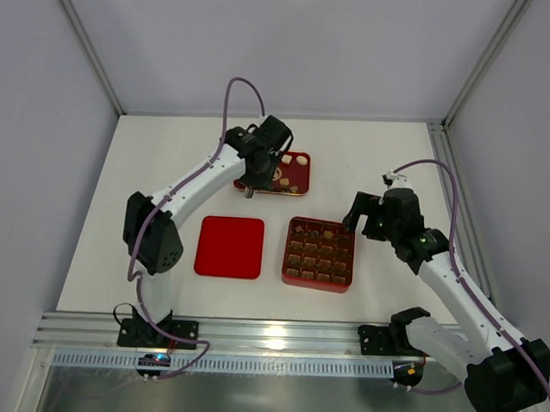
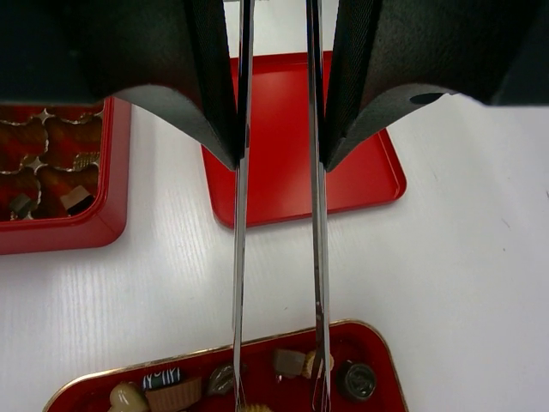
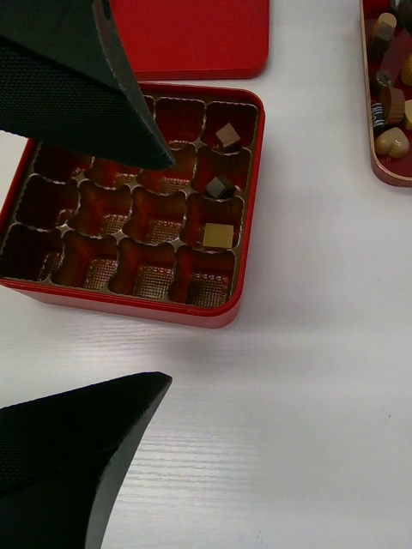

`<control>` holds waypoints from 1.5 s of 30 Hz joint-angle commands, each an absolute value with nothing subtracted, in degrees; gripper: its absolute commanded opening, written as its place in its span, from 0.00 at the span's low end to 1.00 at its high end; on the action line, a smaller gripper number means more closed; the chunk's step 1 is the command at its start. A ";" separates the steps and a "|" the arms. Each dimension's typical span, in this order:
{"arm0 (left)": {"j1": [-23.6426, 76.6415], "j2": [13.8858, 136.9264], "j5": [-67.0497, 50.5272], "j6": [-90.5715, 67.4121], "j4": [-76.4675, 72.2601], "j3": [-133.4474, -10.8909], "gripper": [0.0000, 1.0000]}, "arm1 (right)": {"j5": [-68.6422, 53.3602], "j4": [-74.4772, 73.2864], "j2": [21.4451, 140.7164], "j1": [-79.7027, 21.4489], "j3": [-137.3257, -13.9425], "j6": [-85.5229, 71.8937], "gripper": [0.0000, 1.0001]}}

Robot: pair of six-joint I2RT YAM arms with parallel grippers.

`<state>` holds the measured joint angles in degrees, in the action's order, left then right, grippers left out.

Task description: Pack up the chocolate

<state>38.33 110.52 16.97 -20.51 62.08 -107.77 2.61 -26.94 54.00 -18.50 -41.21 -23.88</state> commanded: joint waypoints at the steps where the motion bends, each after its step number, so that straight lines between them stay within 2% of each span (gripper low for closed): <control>1: 37.79 105.39 17.93 -20.48 62.93 -105.74 0.42 | 1.93 -24.79 52.82 -18.19 -40.96 -23.12 1.00; 15: 37.79 103.54 16.08 -21.09 61.53 -100.02 0.41 | 2.55 -25.75 51.77 -18.19 -40.52 -23.20 1.00; 45: 37.79 104.77 14.59 -20.13 60.21 -99.84 0.39 | 3.16 -24.96 52.12 -18.19 -39.82 -23.82 1.00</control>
